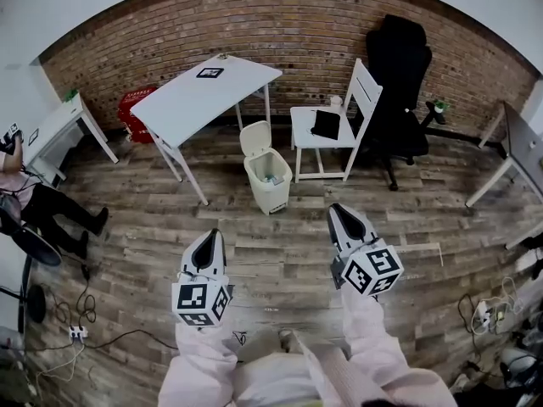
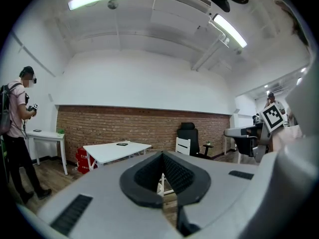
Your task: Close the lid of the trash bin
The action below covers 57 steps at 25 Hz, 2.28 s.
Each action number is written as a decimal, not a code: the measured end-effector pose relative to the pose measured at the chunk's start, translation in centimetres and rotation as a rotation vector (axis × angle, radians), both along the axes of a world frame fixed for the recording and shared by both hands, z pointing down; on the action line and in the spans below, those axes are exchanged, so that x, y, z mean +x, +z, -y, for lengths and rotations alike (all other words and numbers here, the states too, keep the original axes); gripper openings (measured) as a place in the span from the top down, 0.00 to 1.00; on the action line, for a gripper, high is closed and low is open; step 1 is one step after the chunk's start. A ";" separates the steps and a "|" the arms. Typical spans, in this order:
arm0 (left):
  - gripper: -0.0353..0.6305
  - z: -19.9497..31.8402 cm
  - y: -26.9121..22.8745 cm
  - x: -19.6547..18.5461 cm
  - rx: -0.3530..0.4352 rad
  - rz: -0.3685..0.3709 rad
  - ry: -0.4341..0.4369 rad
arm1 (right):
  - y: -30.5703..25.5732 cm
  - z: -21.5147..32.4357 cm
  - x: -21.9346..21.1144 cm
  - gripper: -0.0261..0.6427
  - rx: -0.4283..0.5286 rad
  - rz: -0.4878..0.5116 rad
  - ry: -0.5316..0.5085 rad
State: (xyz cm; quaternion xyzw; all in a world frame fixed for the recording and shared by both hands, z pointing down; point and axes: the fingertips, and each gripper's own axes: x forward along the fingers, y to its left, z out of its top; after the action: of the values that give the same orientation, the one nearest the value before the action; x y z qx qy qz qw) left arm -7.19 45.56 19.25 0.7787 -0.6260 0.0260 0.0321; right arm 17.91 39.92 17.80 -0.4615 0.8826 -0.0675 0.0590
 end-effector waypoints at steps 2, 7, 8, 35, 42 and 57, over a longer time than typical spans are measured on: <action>0.96 0.1 0.3 0.2 -0.007 -0.001 -0.003 | 0.2 0.3 0.1 0.94 -0.004 0.006 -0.002; 0.96 0.7 1.0 0.1 -0.019 -0.005 -0.015 | 0.7 1.1 0.5 0.90 -0.009 0.014 -0.002; 0.96 0.8 1.1 0.2 -0.021 -0.004 -0.016 | 0.7 1.2 0.5 0.90 -0.010 0.014 -0.001; 0.96 18.1 5.1 -3.3 -0.134 -0.046 0.009 | 3.9 18.3 -3.9 0.75 -0.094 -0.018 0.020; 0.96 24.1 5.9 -4.9 -0.154 -0.060 0.022 | 4.5 24.3 -5.6 0.73 -0.104 -0.038 0.042; 0.96 29.7 6.6 -6.3 -0.162 -0.053 0.040 | 6.0 30.1 -7.3 0.69 -0.126 -0.028 0.049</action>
State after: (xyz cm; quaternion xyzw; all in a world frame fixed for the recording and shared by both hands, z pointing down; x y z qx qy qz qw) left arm -13.49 15.85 25.88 0.7862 -0.6053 0.0566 0.1111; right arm 10.58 9.84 23.76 -0.4867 0.8658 -0.1148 0.0191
